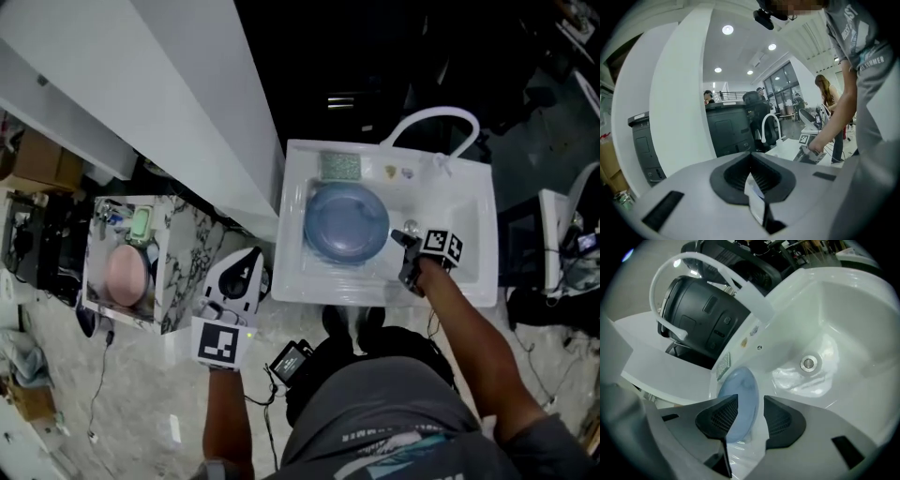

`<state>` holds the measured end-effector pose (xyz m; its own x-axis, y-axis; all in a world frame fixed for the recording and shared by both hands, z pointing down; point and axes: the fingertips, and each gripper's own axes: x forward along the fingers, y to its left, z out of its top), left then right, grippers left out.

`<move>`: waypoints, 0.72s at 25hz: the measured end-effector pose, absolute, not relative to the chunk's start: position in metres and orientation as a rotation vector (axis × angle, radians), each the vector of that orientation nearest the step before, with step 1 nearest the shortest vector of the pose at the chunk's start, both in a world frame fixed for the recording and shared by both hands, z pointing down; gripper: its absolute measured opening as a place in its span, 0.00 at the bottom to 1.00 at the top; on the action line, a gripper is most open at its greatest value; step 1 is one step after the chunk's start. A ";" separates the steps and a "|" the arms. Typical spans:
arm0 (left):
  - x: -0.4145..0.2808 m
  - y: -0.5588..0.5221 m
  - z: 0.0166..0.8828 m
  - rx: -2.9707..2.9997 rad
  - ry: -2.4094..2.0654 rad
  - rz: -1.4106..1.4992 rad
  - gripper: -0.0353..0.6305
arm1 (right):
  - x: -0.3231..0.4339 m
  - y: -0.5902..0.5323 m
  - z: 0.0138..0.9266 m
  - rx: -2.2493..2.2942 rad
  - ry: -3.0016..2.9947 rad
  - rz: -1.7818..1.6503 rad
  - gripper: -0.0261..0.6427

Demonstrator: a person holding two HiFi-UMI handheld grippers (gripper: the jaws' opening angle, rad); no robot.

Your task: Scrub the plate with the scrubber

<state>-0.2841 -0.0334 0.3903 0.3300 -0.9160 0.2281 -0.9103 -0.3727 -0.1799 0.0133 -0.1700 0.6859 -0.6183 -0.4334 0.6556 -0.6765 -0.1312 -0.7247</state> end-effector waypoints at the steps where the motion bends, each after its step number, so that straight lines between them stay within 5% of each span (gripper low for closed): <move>1: -0.283 -0.032 0.384 -2.552 1.756 -0.439 0.06 | 0.021 -0.171 0.676 1.276 -1.949 1.834 0.32; 5: -0.277 -0.028 0.356 -2.589 1.777 -0.330 0.06 | 0.034 -0.176 0.607 1.269 -2.126 1.715 0.31; 9: -0.271 -0.032 0.338 -2.654 1.803 -0.245 0.06 | 0.011 -0.165 0.491 1.116 -2.432 1.533 0.13; 18: -0.228 -0.042 0.288 -2.738 1.662 -0.096 0.06 | -0.069 -0.088 0.291 0.644 -2.918 0.347 0.09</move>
<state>-0.2280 -0.0418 0.2880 0.4605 -0.8837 0.0838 -0.8874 -0.4604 0.0222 -0.0693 -0.0883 0.2909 -0.8998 -0.3984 0.1776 -0.4290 0.8822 -0.1942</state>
